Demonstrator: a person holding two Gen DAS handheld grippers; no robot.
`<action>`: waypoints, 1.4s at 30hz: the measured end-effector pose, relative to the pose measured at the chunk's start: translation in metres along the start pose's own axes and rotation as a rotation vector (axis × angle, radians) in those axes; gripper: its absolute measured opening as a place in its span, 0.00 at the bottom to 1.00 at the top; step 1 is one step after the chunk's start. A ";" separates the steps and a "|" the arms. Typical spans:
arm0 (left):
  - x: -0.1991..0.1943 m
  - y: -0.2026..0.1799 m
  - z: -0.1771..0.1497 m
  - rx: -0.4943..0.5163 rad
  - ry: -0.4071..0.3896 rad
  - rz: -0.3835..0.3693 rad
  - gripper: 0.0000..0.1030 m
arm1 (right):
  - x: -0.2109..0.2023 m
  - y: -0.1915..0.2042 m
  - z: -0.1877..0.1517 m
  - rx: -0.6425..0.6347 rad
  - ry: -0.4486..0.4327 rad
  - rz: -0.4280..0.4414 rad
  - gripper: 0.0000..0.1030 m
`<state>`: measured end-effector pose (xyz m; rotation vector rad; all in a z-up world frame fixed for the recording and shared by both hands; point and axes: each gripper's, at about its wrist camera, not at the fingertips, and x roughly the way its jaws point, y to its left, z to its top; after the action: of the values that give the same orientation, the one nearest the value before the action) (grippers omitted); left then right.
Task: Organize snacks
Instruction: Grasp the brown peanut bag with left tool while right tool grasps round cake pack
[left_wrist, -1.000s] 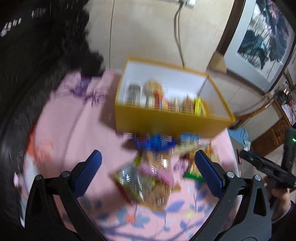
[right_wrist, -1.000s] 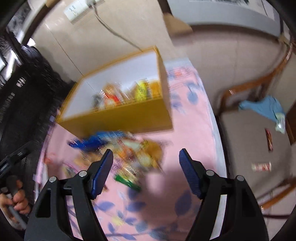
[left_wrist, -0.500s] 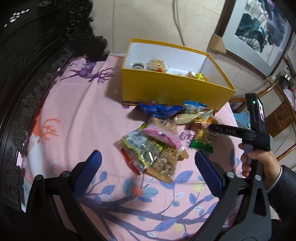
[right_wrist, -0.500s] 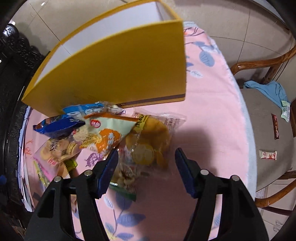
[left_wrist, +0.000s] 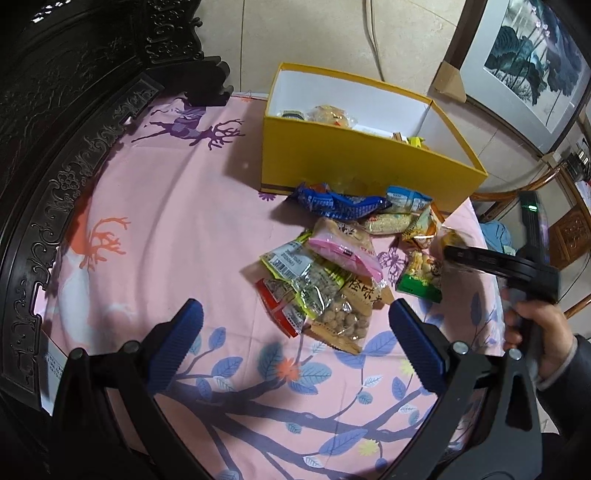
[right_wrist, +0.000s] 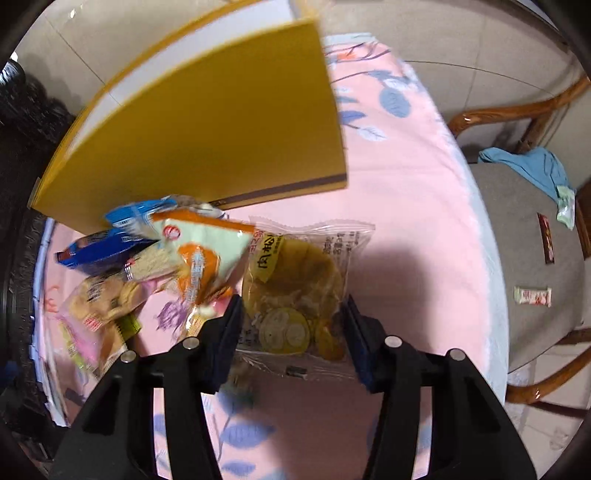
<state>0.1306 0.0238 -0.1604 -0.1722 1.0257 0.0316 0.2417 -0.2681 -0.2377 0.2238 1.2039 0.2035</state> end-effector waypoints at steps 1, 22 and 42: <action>0.002 -0.002 -0.001 0.003 0.004 0.000 0.98 | -0.006 -0.001 -0.006 0.003 -0.003 0.010 0.52; 0.099 -0.106 -0.049 0.590 0.009 0.055 0.97 | -0.039 -0.012 -0.071 0.056 0.064 0.090 0.52; 0.074 -0.073 -0.032 0.331 0.054 -0.175 0.44 | -0.049 0.000 -0.065 0.024 0.035 0.098 0.52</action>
<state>0.1495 -0.0569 -0.2302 0.0404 1.0515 -0.3017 0.1643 -0.2779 -0.2159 0.3018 1.2315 0.2799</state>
